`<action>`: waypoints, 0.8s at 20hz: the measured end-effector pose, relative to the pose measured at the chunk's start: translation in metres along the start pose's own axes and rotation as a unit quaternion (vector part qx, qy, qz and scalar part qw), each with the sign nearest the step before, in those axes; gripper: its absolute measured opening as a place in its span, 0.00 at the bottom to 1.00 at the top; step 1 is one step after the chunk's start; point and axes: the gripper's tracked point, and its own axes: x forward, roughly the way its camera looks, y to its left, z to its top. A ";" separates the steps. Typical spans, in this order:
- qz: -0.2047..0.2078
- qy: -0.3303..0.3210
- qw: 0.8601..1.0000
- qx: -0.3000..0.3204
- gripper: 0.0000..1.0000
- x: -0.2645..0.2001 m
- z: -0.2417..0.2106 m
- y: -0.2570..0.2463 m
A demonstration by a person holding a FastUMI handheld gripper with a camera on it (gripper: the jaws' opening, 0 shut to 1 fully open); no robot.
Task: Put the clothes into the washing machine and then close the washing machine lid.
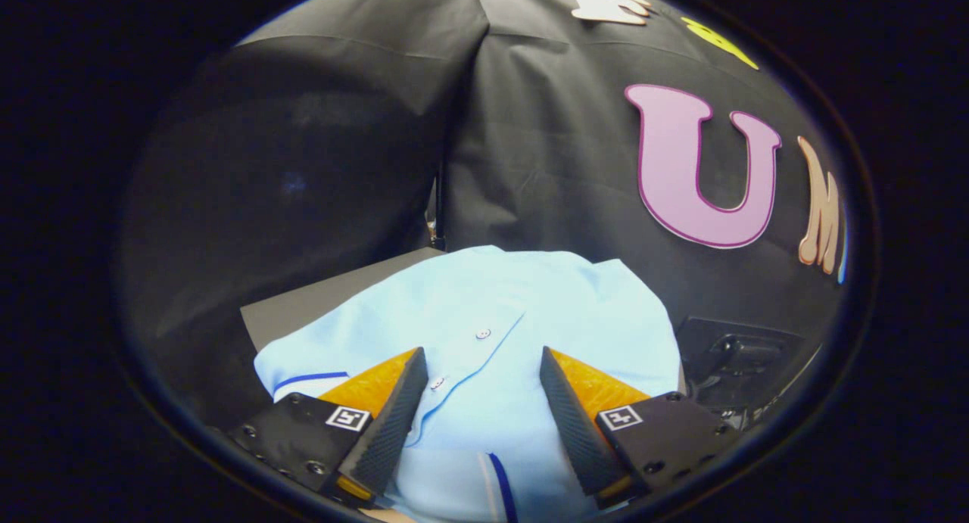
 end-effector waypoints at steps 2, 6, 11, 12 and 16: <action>0.003 0.004 1.000 0.012 0.90 0.000 -0.001 0.002; -0.002 0.006 1.000 0.023 0.55 -0.001 0.001 0.004; -0.008 -0.012 0.999 0.043 0.13 -0.010 0.008 0.000; -0.005 -0.013 0.999 0.051 0.13 -0.009 0.008 -0.002; -0.013 -0.044 0.996 0.071 0.14 -0.025 0.022 -0.020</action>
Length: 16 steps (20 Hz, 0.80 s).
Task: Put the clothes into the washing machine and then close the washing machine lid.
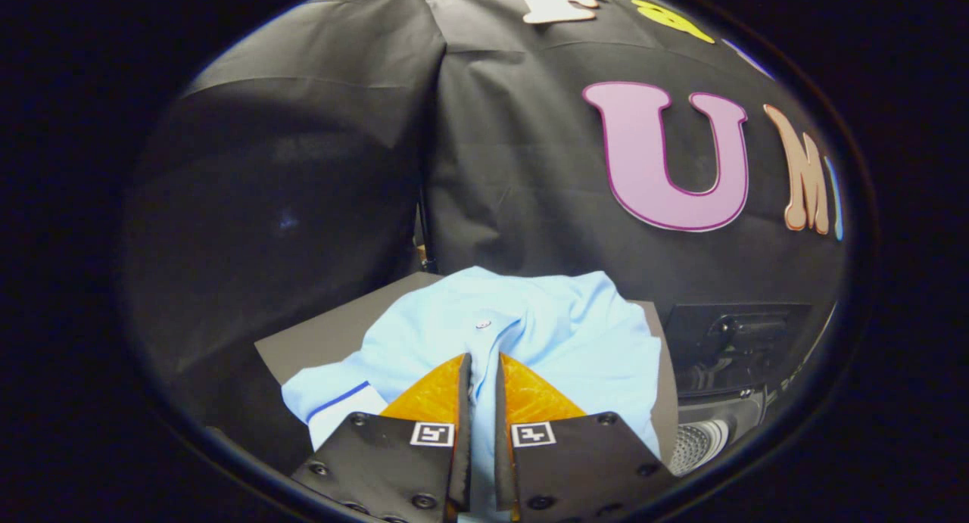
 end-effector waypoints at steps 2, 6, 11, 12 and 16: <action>-0.013 -0.016 1.000 -0.001 0.13 -0.009 0.015 -0.016; -0.056 -0.050 0.997 -0.007 0.13 -0.035 0.043 -0.066; -0.121 -0.079 0.989 0.011 0.13 -0.077 0.063 -0.144; -0.136 -0.081 0.987 0.012 0.13 -0.085 0.065 -0.160; -0.192 -0.082 0.978 0.015 0.13 -0.103 0.064 -0.220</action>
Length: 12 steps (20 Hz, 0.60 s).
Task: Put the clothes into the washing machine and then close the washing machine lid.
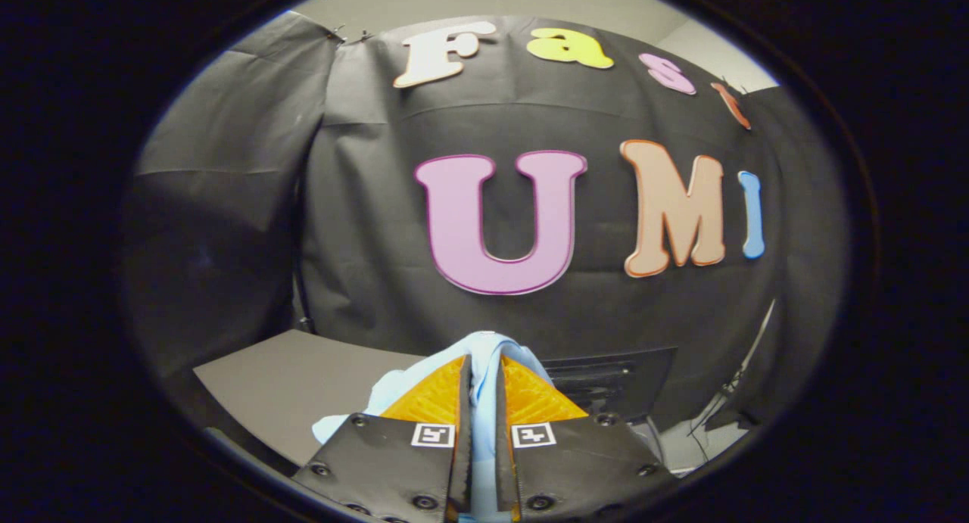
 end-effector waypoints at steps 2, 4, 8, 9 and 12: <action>-0.022 0.005 1.000 0.003 0.13 0.005 -0.006 -0.024; -0.040 0.016 0.999 0.005 0.13 0.013 -0.016 -0.040; -0.050 0.058 0.997 0.012 0.18 0.029 -0.048 -0.057; -0.051 0.058 0.997 0.024 0.21 0.033 -0.052 -0.057; -0.046 0.056 0.997 0.036 0.24 0.034 -0.050 -0.055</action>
